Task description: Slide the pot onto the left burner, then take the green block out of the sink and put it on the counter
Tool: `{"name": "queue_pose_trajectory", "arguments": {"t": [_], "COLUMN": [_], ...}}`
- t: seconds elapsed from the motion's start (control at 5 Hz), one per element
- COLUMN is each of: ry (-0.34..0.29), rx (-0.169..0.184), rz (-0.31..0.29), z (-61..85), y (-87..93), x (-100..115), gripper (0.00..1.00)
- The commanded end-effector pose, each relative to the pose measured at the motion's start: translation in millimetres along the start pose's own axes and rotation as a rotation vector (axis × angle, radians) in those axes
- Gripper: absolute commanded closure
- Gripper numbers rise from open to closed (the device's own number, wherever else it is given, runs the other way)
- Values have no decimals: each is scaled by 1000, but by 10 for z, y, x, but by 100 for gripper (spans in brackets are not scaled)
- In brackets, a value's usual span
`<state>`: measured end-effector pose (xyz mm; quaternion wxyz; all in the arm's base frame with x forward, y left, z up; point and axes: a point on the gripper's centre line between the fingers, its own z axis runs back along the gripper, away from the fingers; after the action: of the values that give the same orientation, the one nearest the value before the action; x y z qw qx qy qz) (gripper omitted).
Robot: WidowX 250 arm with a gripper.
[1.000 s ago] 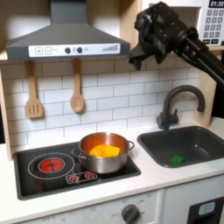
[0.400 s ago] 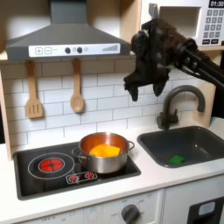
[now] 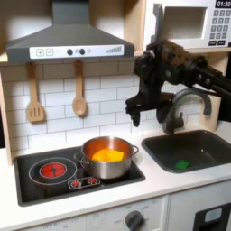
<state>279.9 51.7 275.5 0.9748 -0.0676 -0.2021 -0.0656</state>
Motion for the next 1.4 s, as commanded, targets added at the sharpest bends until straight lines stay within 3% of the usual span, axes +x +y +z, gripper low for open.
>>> {"name": "queue_pose_trajectory", "arguments": {"t": [0.0,0.4,0.8,1.0,1.2], "ry": [57,73,62,65,119], "rx": [14,44,69,79,144], "rz": [-26,14,88,134,145], "z": [-87,-100,-140,-266,-407], "y": [275,518,668,706,733], "x": [-305,-282,84,293,416], "gripper": [0,0,0,0,0]}}
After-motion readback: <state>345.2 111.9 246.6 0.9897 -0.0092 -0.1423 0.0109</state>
